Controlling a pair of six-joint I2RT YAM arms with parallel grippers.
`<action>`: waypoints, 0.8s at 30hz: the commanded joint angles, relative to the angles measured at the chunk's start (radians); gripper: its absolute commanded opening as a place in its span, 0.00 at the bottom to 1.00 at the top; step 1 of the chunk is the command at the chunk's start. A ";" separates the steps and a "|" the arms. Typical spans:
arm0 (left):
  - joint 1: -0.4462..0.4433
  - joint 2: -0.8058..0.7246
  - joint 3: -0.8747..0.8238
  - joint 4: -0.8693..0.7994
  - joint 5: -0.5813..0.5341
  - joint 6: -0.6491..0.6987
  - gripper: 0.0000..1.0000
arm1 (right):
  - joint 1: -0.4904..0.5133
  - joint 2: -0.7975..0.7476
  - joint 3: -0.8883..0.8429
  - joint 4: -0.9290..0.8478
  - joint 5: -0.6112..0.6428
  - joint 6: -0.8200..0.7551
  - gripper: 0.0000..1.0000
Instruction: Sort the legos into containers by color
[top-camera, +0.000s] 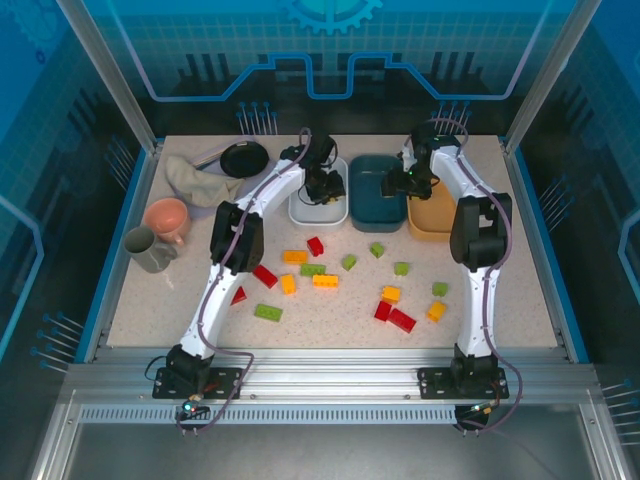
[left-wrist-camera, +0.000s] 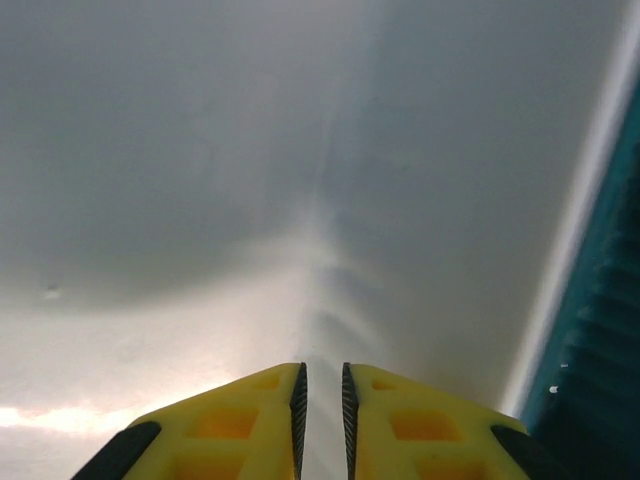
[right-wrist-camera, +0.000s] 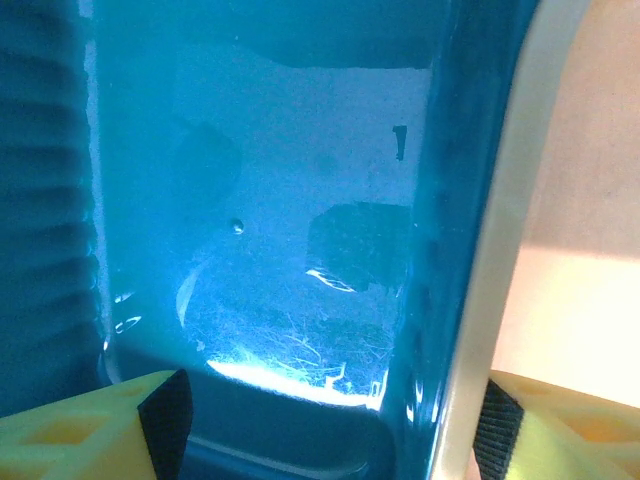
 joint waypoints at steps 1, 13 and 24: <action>0.011 -0.095 -0.080 -0.062 -0.063 0.054 0.22 | -0.005 -0.064 -0.012 -0.003 0.030 0.017 0.75; 0.010 -0.258 -0.118 -0.046 -0.120 0.006 0.49 | -0.003 -0.520 -0.428 0.107 0.215 0.216 0.80; -0.104 -0.777 -0.732 0.257 -0.169 -0.020 0.74 | 0.003 -0.912 -0.880 0.077 0.217 0.368 0.78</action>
